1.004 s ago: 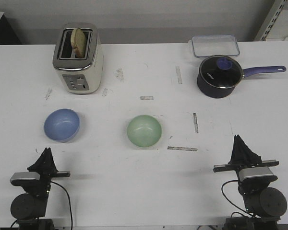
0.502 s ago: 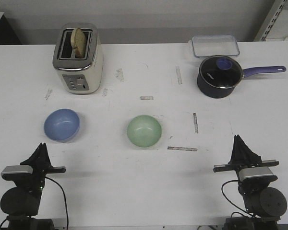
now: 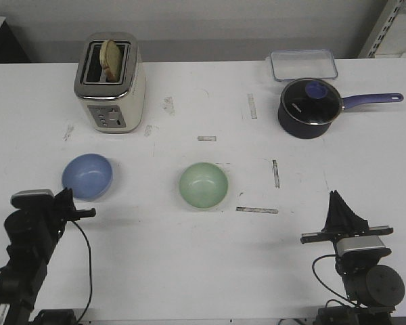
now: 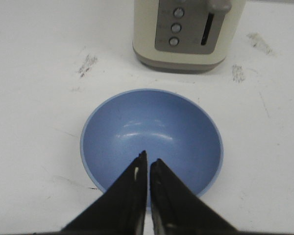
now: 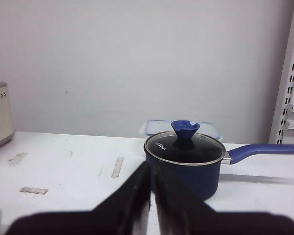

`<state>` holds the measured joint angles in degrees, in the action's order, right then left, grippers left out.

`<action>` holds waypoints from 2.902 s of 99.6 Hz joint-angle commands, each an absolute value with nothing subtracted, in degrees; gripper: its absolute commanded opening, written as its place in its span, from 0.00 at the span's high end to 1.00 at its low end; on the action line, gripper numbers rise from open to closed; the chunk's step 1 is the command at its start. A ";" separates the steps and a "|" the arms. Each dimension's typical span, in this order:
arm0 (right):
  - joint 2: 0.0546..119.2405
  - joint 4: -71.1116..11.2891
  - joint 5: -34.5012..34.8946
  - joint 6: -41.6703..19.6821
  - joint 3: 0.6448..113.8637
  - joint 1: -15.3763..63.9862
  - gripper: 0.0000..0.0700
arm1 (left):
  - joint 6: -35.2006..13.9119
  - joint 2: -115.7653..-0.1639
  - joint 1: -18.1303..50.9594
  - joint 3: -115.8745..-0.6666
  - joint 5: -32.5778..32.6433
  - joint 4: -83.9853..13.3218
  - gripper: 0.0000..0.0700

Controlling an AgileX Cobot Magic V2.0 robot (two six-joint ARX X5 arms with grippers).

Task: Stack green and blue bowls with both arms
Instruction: 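Reach the left gripper to the light blue bowl rim and grasp it, then lift the blue bowl with the left gripper and carry it over the green bowl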

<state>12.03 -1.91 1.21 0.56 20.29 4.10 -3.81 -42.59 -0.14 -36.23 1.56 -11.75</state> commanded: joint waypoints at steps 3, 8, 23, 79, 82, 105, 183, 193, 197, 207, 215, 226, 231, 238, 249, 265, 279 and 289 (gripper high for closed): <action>11.92 -1.26 1.08 -0.19 20.45 4.16 0.99 | -6.52 -47.79 -0.21 -41.36 1.72 -12.45 1.00; 11.92 -1.26 1.08 -0.19 20.45 4.16 0.99 | -10.50 -50.28 -0.21 -43.92 1.61 -12.86 1.00; 11.92 -1.26 1.08 -0.19 20.45 4.16 0.99 | -18.52 -56.40 -0.34 -51.72 0.51 -19.46 1.00; 11.92 -1.26 1.08 -0.19 20.45 4.16 0.99 | -13.54 -76.64 -11.09 -68.86 -14.79 -42.11 0.54; 11.92 -1.26 1.08 -0.19 20.45 4.16 0.99 | -13.34 -77.30 -11.73 -68.86 -14.79 -42.13 0.48; 11.92 -1.26 1.08 -0.19 20.45 4.16 0.99 | -12.64 -81.45 -15.18 -68.86 -15.09 -41.89 0.28; 11.92 -1.26 1.08 -0.19 20.45 4.16 0.99 | -12.25 -92.42 -15.35 -68.86 -15.07 -35.83 0.89; 11.92 -1.26 1.08 -0.19 20.45 4.16 0.99 | -12.32 -92.36 -15.35 -68.95 -15.07 -35.97 1.00; 11.92 -1.26 1.08 -0.19 20.45 4.16 0.99 | -12.36 -92.12 -15.35 -69.12 -15.09 -36.21 1.00; 11.92 -1.26 1.08 -0.19 20.45 4.16 0.99 | -13.17 -91.85 -14.85 -71.29 -15.09 -39.20 1.00; 11.92 -1.26 1.08 -0.19 20.45 4.16 0.99 | -13.15 -91.81 -13.67 -74.56 -15.09 -44.38 1.00; 11.92 -1.26 1.08 -0.19 20.45 4.16 0.99 | -13.15 -91.79 -10.96 -79.40 -15.09 -49.91 1.00; 11.92 -1.26 1.08 -0.19 20.45 4.16 0.99 | -13.15 -91.79 -9.34 -81.45 -15.09 -51.40 1.00; 11.92 -1.26 1.08 -0.19 20.45 4.16 0.99 | -13.37 -91.81 -6.63 -83.64 -15.09 -52.23 1.00; 11.92 -1.26 1.08 -0.19 20.45 4.16 0.99 | -15.33 -91.85 -0.75 -85.45 -15.07 -52.05 1.00; 11.92 -1.26 1.08 -0.19 20.45 4.16 0.99 | -20.78 -93.30 8.93 -86.67 -15.05 -49.36 1.00; 11.92 -1.26 1.08 -0.19 20.45 4.16 0.99 | -22.72 -97.78 17.28 -90.35 -15.05 -49.30 1.00; 11.92 -1.26 1.08 -0.19 20.45 4.16 0.99 | -23.51 -101.30 21.96 -93.56 -15.05 -49.15 1.00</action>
<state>12.03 -1.91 1.21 0.56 20.29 4.10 -21.96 -98.74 19.73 -90.98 -14.87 -49.10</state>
